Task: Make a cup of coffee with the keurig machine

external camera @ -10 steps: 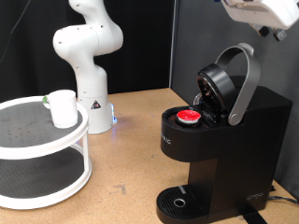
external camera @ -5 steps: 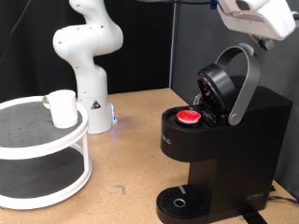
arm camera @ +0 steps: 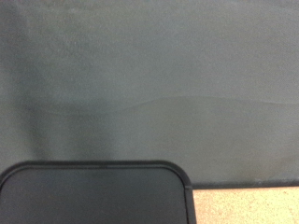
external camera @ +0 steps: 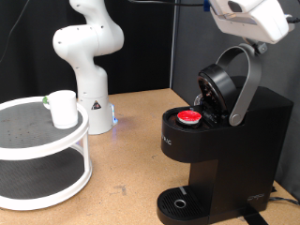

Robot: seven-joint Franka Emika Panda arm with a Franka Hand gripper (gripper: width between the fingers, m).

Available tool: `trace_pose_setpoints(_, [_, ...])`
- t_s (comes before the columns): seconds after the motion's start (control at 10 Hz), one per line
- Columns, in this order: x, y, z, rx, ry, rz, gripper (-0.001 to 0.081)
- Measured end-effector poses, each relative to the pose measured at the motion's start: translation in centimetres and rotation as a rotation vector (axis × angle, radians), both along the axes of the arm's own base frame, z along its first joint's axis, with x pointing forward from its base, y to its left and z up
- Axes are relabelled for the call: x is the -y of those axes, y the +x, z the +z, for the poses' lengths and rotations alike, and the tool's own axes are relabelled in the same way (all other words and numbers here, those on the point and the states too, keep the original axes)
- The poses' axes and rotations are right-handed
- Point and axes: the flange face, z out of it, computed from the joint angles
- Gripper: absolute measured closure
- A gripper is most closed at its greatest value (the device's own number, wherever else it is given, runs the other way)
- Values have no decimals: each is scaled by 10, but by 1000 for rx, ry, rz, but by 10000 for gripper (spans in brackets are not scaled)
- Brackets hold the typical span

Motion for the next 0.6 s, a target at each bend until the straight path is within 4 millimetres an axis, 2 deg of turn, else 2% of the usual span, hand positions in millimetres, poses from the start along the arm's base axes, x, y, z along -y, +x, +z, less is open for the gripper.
trace_pose_setpoints(0.6, [21,-1,5,0,1,36,806])
